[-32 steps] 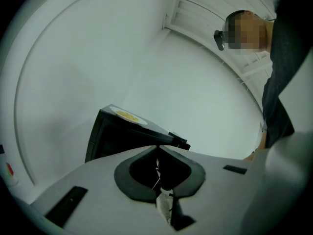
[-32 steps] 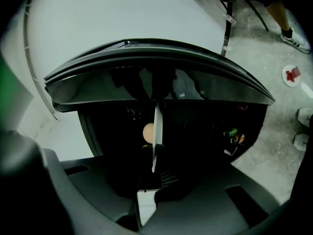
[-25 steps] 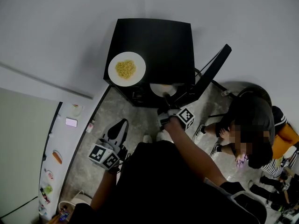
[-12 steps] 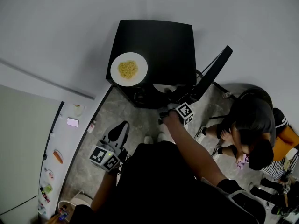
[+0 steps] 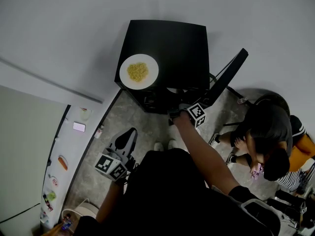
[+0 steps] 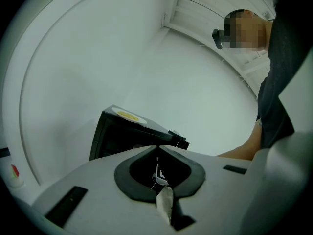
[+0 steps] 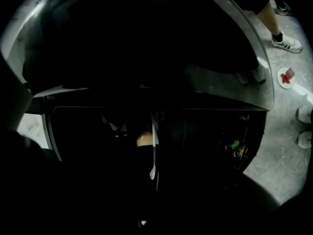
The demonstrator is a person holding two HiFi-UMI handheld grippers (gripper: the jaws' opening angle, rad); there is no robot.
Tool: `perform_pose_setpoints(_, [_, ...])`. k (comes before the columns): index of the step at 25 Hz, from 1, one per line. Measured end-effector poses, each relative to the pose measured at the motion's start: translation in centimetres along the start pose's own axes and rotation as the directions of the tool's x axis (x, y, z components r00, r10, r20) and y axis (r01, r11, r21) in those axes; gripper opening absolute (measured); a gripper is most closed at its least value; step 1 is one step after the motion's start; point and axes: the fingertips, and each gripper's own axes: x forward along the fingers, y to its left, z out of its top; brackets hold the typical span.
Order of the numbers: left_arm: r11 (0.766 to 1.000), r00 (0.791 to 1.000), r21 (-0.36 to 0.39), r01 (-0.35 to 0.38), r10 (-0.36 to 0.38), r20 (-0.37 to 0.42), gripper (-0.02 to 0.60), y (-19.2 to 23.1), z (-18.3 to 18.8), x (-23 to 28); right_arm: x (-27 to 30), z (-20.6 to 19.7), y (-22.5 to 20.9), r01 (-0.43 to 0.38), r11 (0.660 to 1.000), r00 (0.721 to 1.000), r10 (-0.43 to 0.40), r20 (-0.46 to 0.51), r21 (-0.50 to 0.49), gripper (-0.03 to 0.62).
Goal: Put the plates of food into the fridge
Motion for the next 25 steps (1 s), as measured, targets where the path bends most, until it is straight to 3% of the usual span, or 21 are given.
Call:
perform_pose_setpoints(10, [1.0,1.0,-0.007,-0.017,0.017,-0.005,0.032,0.0,0.2,0.4,1.0,0.3,0.2,-0.027,1.0,0.999,0.027,0.047,-0.008,0.033])
perform_pose_setpoints(14, [1.0,1.0,-0.002,-0.008,0.008,-0.004,0.032,0.1,-0.3,0.3,1.0,-0.4,0.1,-0.049,0.998,0.999,0.048,-0.025,-0.027,0.035])
perform_pose_setpoints(20, [1.0,1.0,-0.018,-0.016,0.017,0.008,0.032,-0.1,0.0,0.6,-1.1,-0.6,1.3,-0.081,0.969,0.987,0.045,-0.154,-0.232,0.069])
perform_pose_setpoints(25, [1.0,1.0,-0.019,0.006,-0.005,0.024,0.032,-0.2,-0.1,1.0,-3.8,-1.4,2.2,-0.154,0.895,0.963,0.042,-0.266,-0.42,0.039])
